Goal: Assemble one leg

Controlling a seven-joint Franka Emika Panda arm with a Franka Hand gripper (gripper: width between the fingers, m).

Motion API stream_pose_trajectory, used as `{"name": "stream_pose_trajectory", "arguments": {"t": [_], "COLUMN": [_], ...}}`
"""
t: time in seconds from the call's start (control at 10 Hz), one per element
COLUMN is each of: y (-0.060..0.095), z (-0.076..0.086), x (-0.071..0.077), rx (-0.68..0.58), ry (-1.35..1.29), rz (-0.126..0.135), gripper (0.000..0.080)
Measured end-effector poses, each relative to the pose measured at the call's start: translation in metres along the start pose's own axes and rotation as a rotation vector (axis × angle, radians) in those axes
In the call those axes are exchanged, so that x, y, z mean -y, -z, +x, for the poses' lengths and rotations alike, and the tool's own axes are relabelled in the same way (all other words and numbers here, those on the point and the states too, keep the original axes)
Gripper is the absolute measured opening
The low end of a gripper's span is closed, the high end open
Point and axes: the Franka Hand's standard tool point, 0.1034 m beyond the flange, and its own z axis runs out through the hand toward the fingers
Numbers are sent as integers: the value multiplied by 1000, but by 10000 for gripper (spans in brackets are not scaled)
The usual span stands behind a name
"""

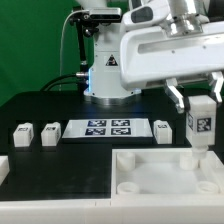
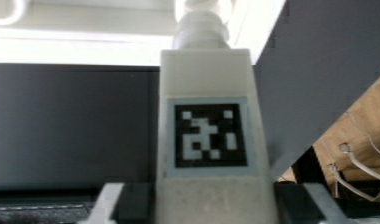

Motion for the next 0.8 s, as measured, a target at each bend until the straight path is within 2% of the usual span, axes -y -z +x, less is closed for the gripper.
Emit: {"name": "stream_pose_trajectory", "arguments": {"t": [0.2, 0.5, 0.8], "y": [-11, -20, -29], "z": [-5, -3, -1], "x": [2, -7, -6], "rx": [14, 13, 13], "ry": [-11, -19, -23], "rz": [2, -7, -3], "gripper": [292, 292, 292]}}
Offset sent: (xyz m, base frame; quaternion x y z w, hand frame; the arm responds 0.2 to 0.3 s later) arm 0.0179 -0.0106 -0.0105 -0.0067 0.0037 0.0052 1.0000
